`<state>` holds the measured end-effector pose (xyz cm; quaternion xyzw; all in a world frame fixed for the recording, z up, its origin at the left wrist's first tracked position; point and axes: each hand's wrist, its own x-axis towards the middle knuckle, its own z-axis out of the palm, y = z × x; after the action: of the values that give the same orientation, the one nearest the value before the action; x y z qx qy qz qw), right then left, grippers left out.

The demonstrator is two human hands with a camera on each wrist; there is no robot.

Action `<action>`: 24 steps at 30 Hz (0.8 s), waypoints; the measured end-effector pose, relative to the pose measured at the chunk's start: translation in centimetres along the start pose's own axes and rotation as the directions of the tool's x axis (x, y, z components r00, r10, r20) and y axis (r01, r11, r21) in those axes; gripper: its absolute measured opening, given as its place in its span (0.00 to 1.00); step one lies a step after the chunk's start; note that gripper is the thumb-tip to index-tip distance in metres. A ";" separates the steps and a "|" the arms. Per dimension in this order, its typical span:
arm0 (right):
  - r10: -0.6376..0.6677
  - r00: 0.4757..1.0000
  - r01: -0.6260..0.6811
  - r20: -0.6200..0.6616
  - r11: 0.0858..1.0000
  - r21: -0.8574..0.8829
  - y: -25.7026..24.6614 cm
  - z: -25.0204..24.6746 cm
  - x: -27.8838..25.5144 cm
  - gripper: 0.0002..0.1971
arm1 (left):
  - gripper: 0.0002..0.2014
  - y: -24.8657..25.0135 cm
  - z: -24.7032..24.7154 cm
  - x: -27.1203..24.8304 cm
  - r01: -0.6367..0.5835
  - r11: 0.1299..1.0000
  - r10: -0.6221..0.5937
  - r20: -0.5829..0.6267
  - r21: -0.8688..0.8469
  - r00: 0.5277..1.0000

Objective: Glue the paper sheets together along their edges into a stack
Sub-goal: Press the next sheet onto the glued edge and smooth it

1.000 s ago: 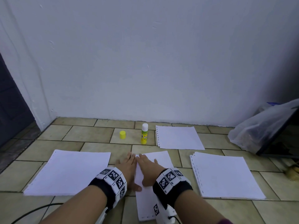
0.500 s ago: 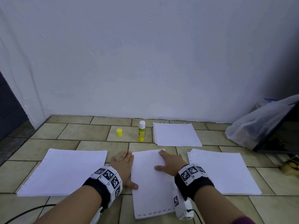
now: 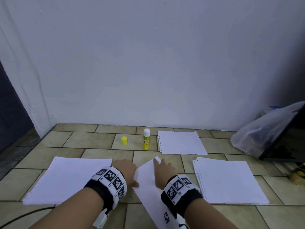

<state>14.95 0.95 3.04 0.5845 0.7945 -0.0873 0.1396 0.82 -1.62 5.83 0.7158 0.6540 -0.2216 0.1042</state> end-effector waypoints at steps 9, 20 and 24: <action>-0.181 0.983 0.180 0.020 0.983 0.039 -2.8 0.4 -1.0 0.23 | 0.39 0.0 2.2 0.3 -0.029 0.998 0.024 -0.103 -0.050 0.994; -0.390 0.910 0.383 0.140 0.921 0.074 -4.1 0.3 0.0 0.45 | 0.59 0.2 3.7 0.0 -0.034 0.990 0.044 0.070 -0.138 0.997; -0.359 0.926 0.354 0.120 0.933 0.056 -1.6 0.4 0.4 0.38 | 0.60 -0.2 4.4 0.4 0.001 0.990 0.010 0.075 -0.144 0.997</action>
<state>13.36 0.69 2.47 0.4258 0.8752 -0.1620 0.1625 -0.12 -3.18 1.83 0.6989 0.6624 -0.2003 0.1808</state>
